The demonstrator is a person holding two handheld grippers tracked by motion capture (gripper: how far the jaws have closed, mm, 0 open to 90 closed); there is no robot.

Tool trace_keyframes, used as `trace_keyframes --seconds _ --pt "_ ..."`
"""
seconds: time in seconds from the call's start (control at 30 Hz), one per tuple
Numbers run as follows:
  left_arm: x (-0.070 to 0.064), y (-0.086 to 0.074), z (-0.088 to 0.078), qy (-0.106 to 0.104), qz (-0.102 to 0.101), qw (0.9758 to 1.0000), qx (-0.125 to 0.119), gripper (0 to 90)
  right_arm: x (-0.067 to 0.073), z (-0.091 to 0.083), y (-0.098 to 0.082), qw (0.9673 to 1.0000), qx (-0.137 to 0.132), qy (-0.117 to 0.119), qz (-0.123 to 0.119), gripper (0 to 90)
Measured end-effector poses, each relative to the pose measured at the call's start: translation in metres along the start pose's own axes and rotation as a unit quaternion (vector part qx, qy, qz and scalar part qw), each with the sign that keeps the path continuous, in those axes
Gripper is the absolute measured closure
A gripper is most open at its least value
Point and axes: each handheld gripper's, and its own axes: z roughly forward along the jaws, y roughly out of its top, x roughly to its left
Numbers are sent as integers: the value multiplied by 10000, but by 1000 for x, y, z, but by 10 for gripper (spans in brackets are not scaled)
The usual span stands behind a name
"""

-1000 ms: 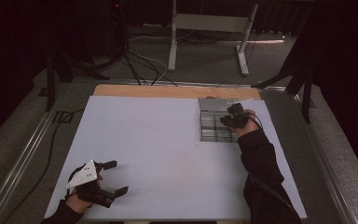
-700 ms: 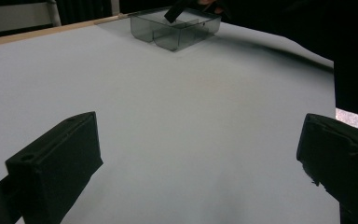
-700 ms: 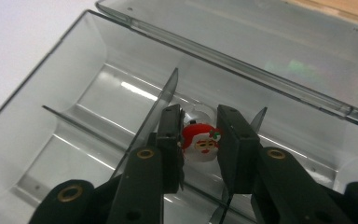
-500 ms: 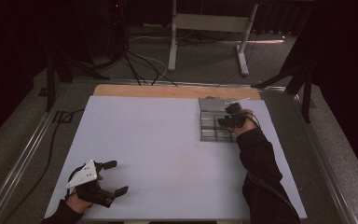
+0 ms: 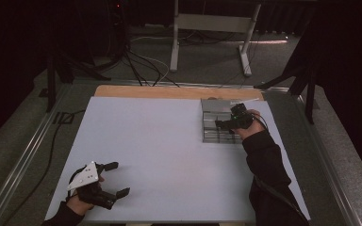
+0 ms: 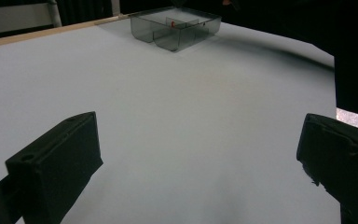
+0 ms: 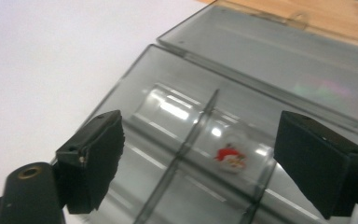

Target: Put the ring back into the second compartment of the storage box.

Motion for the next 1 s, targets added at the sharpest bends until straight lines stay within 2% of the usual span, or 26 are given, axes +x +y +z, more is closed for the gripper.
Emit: trace_keyframes --seconds 0.2,0.3,0.5,0.63,0.73,1.0 --pt "0 0 0 -1 -4 10000 6 1 4 -11 1 9999 -93 76 103 136" --pt "0 0 0 8 -4 10000 11 1 6 -16 2 9993 -121 305 172 107" --pt "1 1 2 15 -31 10000 10 1 14 -25 0 9987 -214 466 -1 12" --pt "1 1 2 15 -27 10000 6 2 20 -32 -2 9976 -441 510 -148 0" --pt "1 1 2 11 -18 10000 10 1 24 -37 -4 9963 -529 651 -179 0" --pt "0 0 2 4 13 10000 25 2 38 -49 -9 9953 -579 680 -384 0"
